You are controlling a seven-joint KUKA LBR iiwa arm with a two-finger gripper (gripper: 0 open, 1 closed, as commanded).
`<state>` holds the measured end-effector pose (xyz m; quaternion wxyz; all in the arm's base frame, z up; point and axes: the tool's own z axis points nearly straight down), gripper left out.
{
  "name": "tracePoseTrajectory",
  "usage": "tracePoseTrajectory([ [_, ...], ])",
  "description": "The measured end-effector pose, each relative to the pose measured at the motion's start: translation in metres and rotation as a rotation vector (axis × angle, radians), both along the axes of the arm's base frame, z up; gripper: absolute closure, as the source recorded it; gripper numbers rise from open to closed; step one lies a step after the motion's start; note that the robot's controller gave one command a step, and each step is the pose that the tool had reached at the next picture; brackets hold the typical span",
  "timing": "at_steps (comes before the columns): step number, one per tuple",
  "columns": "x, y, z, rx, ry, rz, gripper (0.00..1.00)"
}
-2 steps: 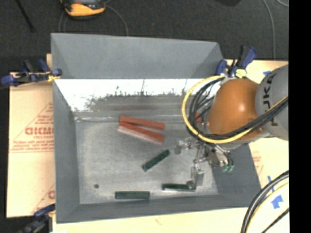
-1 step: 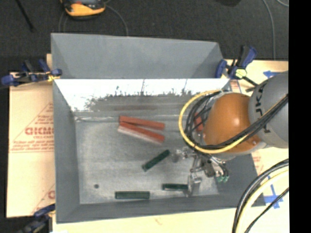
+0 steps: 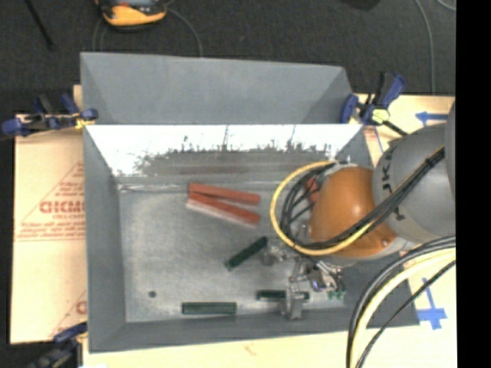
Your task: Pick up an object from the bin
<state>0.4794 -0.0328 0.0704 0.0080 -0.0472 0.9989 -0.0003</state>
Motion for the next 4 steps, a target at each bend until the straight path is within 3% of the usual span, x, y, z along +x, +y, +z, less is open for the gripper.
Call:
tracePoseTrajectory([
  [1, -0.004, 0.006, 0.0, -0.002, 0.013, 0.073, 1.0],
  [3, -0.006, 0.006, 0.005, -0.002, 0.02, 0.074, 1.0],
  [4, -0.007, 0.006, 0.026, -0.001, 0.023, 0.074, 1.0],
])
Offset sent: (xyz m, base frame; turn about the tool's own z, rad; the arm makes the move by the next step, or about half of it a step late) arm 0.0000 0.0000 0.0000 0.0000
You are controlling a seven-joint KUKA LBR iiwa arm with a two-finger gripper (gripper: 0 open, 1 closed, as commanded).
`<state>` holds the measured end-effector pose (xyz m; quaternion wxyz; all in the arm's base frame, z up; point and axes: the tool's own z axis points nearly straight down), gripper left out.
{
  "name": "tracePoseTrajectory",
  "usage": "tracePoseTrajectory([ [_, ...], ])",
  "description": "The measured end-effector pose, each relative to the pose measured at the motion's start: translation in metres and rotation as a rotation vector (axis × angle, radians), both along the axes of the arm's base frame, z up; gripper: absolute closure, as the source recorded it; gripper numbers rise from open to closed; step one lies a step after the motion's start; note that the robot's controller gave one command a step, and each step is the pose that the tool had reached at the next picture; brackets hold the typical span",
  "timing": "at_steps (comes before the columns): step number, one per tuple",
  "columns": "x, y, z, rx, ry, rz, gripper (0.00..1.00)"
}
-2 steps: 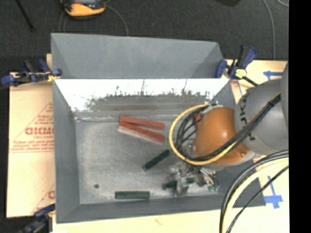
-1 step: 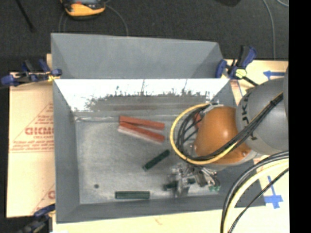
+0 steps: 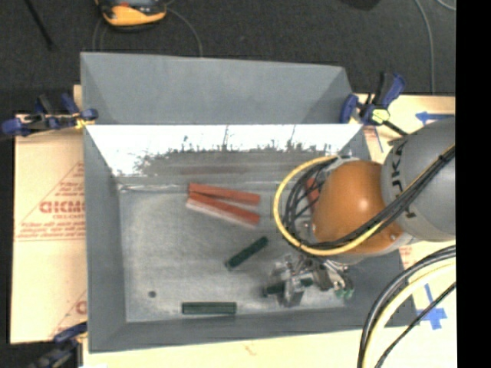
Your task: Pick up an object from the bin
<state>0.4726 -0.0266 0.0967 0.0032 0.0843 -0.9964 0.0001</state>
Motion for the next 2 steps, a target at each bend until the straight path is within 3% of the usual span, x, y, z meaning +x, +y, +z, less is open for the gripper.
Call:
tracePoseTrajectory([
  [1, 0.0028, -0.0005, 0.0134, -0.001, -0.011, 0.0, 1.0],
  [2, 0.0022, -0.0007, 0.0192, -0.001, -0.011, 0.001, 1.0],
])
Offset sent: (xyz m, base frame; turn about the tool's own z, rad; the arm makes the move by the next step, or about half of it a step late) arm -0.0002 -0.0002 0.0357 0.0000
